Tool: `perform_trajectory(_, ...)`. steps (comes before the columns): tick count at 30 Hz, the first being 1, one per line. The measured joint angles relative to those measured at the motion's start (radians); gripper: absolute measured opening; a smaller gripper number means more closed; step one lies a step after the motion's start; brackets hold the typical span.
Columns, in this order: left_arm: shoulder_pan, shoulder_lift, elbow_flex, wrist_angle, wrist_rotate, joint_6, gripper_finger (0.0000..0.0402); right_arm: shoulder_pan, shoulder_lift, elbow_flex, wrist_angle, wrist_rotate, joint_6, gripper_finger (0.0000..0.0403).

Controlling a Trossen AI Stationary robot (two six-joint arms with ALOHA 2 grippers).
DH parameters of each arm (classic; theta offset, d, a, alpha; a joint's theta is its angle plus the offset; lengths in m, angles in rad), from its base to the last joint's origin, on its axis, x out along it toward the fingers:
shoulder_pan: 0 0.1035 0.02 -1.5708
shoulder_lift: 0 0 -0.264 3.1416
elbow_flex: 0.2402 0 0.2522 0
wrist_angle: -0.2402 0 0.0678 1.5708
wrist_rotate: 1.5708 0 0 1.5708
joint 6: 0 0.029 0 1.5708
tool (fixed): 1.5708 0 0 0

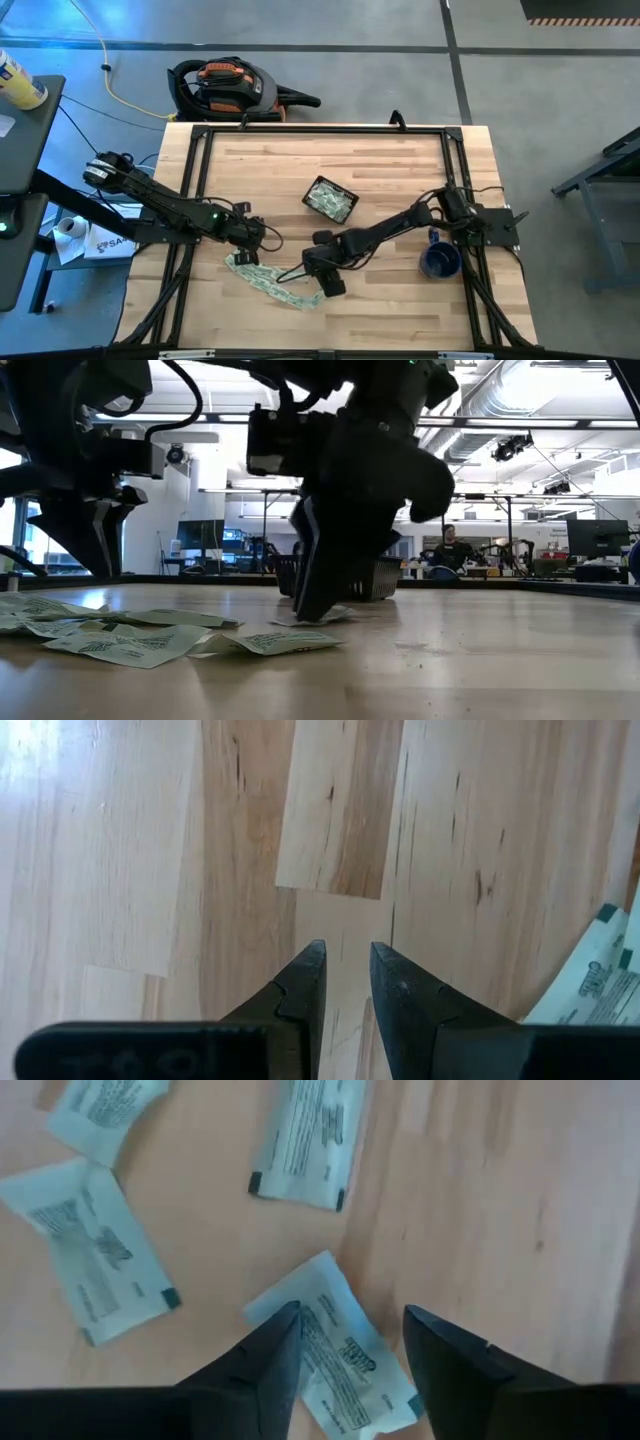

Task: Pick and place Stevia / Truvia into bins
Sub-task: Put the stevia packet into the black bin

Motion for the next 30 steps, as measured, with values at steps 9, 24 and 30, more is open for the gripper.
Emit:
perform_trajectory(9,0.0,0.0,0.0,0.011,0.0,0.0,0.0115,-0.012,-0.01,0.043,-0.202,-0.04,0.36,0.0025)
perform_trajectory(24,0.0,0.0,0.0,0.068,-0.018,0.052,0.0115,-0.197,-0.065,0.447,-0.478,0.607,0.717,0.0002)
perform_trajectory(30,-0.021,-0.049,0.0,0.01,-0.116,-0.036,0.0115,-0.326,-0.063,0.432,-0.565,0.437,0.559,0.0001)
